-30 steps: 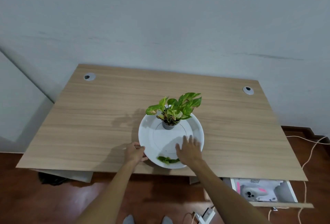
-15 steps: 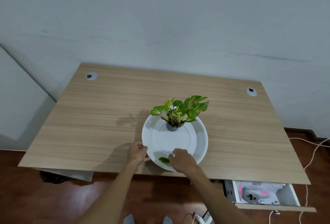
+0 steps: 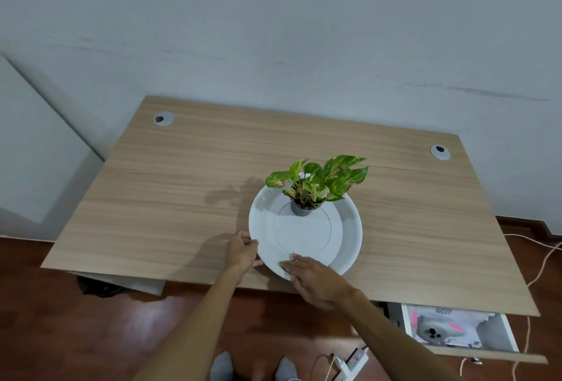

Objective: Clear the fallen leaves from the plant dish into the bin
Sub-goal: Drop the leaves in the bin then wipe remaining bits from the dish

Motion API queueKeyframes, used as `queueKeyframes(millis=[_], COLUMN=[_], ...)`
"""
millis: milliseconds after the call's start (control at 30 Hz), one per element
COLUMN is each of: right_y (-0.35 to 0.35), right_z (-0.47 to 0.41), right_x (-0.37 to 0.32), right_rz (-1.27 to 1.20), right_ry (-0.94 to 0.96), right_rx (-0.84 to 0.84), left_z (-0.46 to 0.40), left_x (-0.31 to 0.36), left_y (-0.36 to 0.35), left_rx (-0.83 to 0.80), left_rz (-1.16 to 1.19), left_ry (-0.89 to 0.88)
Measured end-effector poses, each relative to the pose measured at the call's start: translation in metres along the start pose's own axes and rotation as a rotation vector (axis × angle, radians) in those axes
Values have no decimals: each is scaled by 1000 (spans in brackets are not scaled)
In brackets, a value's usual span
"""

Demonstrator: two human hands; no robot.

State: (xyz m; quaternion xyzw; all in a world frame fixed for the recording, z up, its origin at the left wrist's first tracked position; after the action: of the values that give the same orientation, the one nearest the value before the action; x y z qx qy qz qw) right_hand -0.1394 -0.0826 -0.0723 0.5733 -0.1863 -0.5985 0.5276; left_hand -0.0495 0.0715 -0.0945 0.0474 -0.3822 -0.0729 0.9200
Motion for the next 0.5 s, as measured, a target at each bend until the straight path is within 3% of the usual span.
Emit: queueKeyframes(millis=[200,367,500], right_y=[21,9,28], right_z=[3,5,-6], right_x=[9,19,22], right_rz=[-182,-178,-151], right_ry=[-102,-145,-138], right_rx=[118,54,142], left_z=[3,2,1], left_x=[2,1,2], left_y=[-1,-2,-2], left_rx=[-10,-14,-13], left_rz=[-3,-10,-12], left_ry=[-3,-8,-11])
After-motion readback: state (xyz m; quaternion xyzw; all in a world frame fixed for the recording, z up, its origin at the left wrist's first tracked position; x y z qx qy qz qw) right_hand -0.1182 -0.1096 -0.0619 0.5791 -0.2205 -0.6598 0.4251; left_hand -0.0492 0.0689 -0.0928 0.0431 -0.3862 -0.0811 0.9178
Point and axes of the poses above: each hand's wrist, its own z-axis away from the middle knuckle, its own y-axis out of the back of the hand, x = y × z, the point moved 10 cm from there along -z, towards the middle knuckle, and after that the axes turned 4 degrees about y, right-handed, at the moved point
